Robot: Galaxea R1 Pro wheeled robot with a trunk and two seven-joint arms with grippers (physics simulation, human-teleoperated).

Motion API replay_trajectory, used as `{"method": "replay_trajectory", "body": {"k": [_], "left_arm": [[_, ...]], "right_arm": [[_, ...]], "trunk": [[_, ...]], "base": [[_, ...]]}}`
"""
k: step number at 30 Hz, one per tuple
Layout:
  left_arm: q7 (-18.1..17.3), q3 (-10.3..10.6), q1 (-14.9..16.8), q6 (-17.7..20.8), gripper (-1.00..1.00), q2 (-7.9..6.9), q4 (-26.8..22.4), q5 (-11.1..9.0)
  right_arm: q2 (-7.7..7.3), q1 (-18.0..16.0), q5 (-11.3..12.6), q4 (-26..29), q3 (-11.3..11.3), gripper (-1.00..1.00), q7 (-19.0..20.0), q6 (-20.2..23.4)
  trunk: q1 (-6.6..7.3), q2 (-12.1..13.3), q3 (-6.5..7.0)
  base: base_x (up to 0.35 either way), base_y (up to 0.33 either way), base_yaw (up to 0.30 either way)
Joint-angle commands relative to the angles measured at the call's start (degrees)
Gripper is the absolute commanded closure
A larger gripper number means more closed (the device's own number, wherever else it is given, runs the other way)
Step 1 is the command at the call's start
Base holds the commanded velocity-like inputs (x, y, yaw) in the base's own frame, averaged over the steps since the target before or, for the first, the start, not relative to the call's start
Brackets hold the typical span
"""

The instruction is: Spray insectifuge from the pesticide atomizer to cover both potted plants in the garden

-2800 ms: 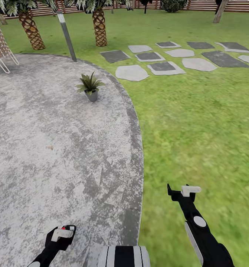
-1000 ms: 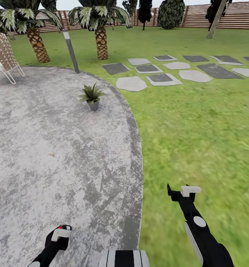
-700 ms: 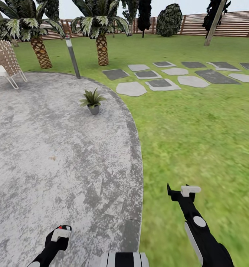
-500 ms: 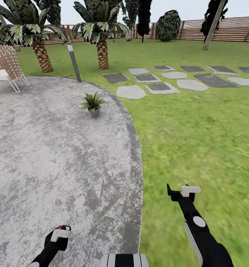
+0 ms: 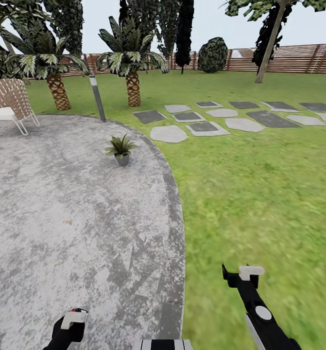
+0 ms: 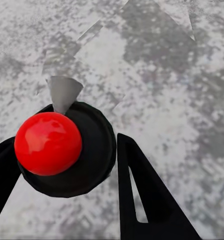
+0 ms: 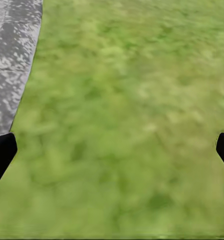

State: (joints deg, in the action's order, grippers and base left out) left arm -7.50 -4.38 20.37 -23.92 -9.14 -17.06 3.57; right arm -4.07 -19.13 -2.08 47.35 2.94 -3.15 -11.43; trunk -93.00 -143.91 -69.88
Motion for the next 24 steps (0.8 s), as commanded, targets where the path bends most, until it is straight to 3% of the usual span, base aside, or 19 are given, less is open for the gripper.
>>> {"method": "replay_trajectory", "body": {"k": [1, 4, 7, 10, 15, 20, 24], "left_arm": [[-0.39, -0.5, 0.0, -0.23, 1.0, -0.11, 0.79, -0.67], [-0.41, -0.48, -0.09, -1.69, 1.0, -0.2, 1.88, -1.9], [-0.44, -0.46, -0.14, -4.07, 1.0, -0.12, 3.95, -2.19], [-0.42, -0.46, -0.15, -6.54, 1.0, -0.14, 5.87, -2.29], [-0.42, -0.46, -0.83, -8.87, 1.0, -0.17, 8.15, -2.45], [-0.41, -0.46, -1.01, -9.11, 1.0, -0.22, 8.34, -2.59], [-0.41, -0.47, -1.03, -9.1, 1.0, -0.33, 8.4, -2.72]], "right_arm": [[-0.09, -0.03, -0.26, -5.42, -0.04, -1.0, -0.24, -4.46], [-0.12, -0.03, -0.28, -16.15, -0.07, -1.0, -0.25, -13.5], [0.1, -0.03, -0.29, -22.6, -0.12, -1.0, -0.21, -20.15], [0.0, -0.03, -0.27, -27.72, -0.13, -1.0, -0.2, -23.99], [-0.09, -0.03, -0.21, -33.2, -0.11, -1.0, -0.14, -25.76], [0.08, -0.03, 0.07, -33.89, -0.1, -1.0, -0.15, -25.79], [0.37, -0.03, 2.13, -33.8, 0.13, -1.0, -0.31, -25.76]], "trunk": [[0.03, 0.0, 0.28], [0.11, 0.04, 1.21], [0.19, 0.08, 2.14], [0.27, 0.12, 3.07], [0.4, 0.19, 4.62], [0.52, 0.26, 5.93], [0.63, 0.31, 6.83]], "base": [[0.0, 0.0, -0.095], [0.0, 0.0, -0.097], [0.0, 0.0, -0.099], [0.0, 0.0, -0.099], [0.0, 0.0, -0.091], [0.0, 0.0, -0.017], [0.0, 0.0, -0.001]]}}
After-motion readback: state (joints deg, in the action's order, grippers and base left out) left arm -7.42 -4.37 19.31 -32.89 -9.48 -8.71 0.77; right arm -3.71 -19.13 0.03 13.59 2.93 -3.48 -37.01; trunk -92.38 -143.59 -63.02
